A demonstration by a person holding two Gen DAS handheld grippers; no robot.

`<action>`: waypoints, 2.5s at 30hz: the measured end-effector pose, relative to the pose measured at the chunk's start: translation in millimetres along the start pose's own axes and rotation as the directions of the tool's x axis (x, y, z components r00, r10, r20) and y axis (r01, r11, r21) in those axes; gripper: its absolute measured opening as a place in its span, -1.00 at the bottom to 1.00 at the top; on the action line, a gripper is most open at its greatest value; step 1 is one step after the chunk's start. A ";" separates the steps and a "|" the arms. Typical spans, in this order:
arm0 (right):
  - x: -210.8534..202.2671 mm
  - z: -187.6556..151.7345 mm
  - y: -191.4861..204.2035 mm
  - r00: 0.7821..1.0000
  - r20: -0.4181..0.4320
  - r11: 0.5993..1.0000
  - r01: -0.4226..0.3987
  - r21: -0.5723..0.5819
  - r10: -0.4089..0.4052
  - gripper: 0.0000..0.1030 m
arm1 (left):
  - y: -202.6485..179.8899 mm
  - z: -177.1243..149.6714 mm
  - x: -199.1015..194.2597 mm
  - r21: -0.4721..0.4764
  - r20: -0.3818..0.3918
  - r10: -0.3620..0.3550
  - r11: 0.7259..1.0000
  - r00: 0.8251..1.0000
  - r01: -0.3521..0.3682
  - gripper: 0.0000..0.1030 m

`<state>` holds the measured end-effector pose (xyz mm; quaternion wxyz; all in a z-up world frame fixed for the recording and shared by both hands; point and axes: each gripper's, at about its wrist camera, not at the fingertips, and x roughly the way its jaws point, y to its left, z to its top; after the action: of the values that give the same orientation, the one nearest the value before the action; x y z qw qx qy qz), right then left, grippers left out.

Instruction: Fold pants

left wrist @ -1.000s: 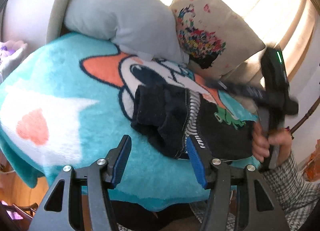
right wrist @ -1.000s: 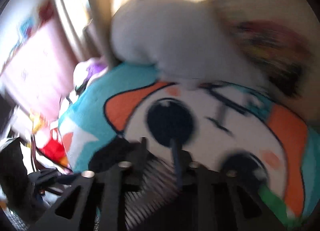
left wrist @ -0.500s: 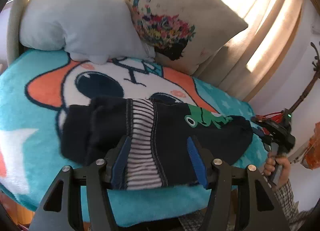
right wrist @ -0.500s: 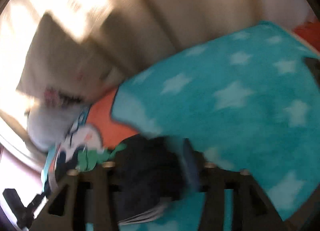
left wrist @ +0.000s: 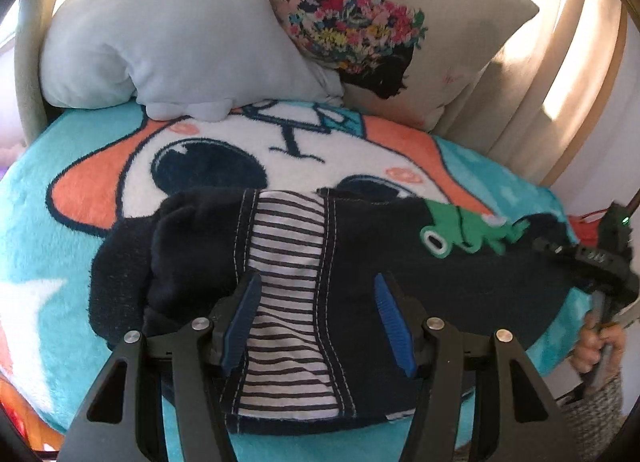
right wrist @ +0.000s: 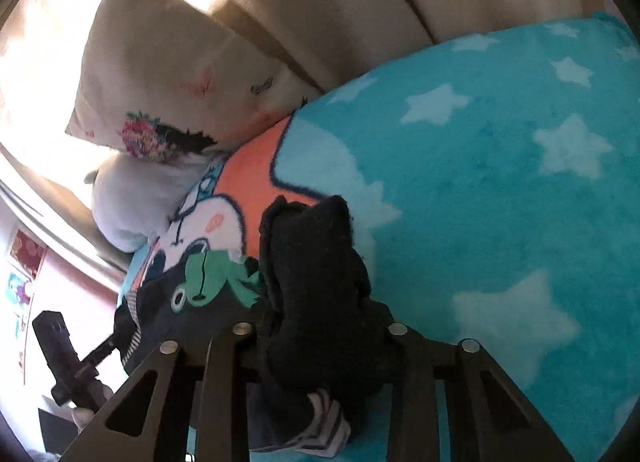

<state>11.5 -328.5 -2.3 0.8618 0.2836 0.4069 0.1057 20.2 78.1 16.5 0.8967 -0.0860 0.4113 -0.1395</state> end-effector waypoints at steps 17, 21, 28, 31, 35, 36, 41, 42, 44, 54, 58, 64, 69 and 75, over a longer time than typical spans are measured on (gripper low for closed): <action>-21.6 1.8 -25.1 0.997 0.040 0.997 -0.069 0.032 0.068 0.11 | -61.6 5.9 -26.8 0.111 0.015 -0.072 0.991 0.997 0.070 0.20; -27.5 -6.0 -17.2 0.997 0.041 0.997 -0.069 -0.026 0.070 0.11 | -105.1 18.6 -8.9 0.158 -0.052 -0.178 0.970 0.983 0.184 0.20; -28.3 -27.9 4.0 0.998 0.053 0.991 -0.025 -0.133 0.032 0.30 | -213.5 71.9 51.0 0.318 -0.230 -0.328 0.864 0.916 0.390 0.36; -27.9 -33.5 3.5 0.998 0.061 0.991 -0.009 -0.136 0.017 0.31 | -258.5 76.9 84.8 0.364 -0.332 -0.333 0.818 0.883 0.445 0.36; -28.0 -37.3 4.3 0.997 0.081 0.990 0.011 -0.139 0.000 0.31 | -295.4 73.9 126.6 0.347 -0.436 -0.342 0.790 0.833 0.506 0.36; -27.4 -37.9 5.1 0.996 0.084 0.990 0.019 -0.143 -0.007 0.31 | -300.6 72.5 134.6 0.342 -0.449 -0.336 0.791 0.828 0.507 0.36; -25.9 -41.0 9.1 0.994 0.102 0.986 0.052 -0.155 -0.036 0.31 | -309.2 63.3 152.0 0.332 -0.493 -0.313 0.795 0.812 0.508 0.36; -25.8 -40.9 9.2 0.994 0.107 0.987 0.054 -0.153 -0.038 0.31 | -309.9 61.7 153.4 0.333 -0.498 -0.309 0.795 0.811 0.507 0.36; -25.5 -40.7 9.5 0.993 0.113 0.988 0.059 -0.145 -0.042 0.31 | -312.8 57.6 156.9 0.329 -0.514 -0.307 0.792 0.801 0.515 0.36; -22.9 -43.5 12.8 0.986 0.146 0.986 0.099 -0.136 -0.079 0.31 | -308.2 54.5 171.2 0.319 -0.525 -0.258 0.824 0.811 0.469 -0.10; -23.0 -44.5 17.0 0.984 0.146 0.983 0.125 -0.135 -0.105 0.31 | -308.9 52.3 168.1 0.370 -0.509 -0.217 0.819 0.833 0.439 -0.47; -27.5 -31.5 18.0 0.988 0.131 0.990 0.097 -0.100 -0.084 -0.36 | -290.4 64.0 153.8 0.295 -0.468 -0.294 0.837 0.834 0.460 -0.61; -31.0 -29.5 39.6 0.987 0.149 0.984 0.084 -0.159 -0.060 -0.43 | -261.7 74.5 133.4 0.209 -0.410 -0.362 0.856 0.837 0.473 -0.61; -31.5 -31.3 79.4 0.987 0.158 0.962 0.056 -0.268 -0.014 -0.44 | -215.0 84.6 105.9 0.091 -0.322 -0.428 0.874 0.844 0.477 -0.61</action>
<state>-28.8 -264.1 47.8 0.9232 0.1630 0.3256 0.1229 111.9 -156.0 53.5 0.7713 -0.0836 0.4938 -0.3928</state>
